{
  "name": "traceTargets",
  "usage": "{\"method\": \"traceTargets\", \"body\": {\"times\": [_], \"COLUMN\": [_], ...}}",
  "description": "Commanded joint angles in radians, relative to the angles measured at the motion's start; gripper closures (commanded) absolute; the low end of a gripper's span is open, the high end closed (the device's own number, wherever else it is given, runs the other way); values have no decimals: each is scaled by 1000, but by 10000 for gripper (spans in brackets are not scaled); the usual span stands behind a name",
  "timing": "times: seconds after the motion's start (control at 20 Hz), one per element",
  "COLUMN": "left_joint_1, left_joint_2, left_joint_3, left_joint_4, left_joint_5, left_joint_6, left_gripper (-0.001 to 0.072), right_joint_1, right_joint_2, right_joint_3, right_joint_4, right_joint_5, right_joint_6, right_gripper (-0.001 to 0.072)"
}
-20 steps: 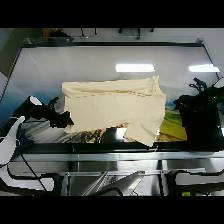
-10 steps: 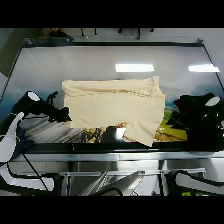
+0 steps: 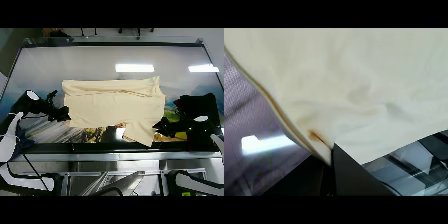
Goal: Fold the shirts.
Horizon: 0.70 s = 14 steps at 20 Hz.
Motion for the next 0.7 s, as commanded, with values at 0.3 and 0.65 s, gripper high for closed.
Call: {"method": "traceTargets", "body": {"times": [0.3,0.65], "left_joint_1": [1,44], "left_joint_2": [0,164], "left_joint_3": [1,-101], "left_joint_4": [1,205], "left_joint_5": [-49,-85], "left_joint_6": [10,7], "left_gripper": [691,692], "right_joint_1": [31,-79], "right_joint_2": [-18,197], "right_joint_3": [8,20], "right_joint_4": [131,-263], "right_joint_5": [13,175], "right_joint_6": [-145,32], "right_gripper": [679,680]}}
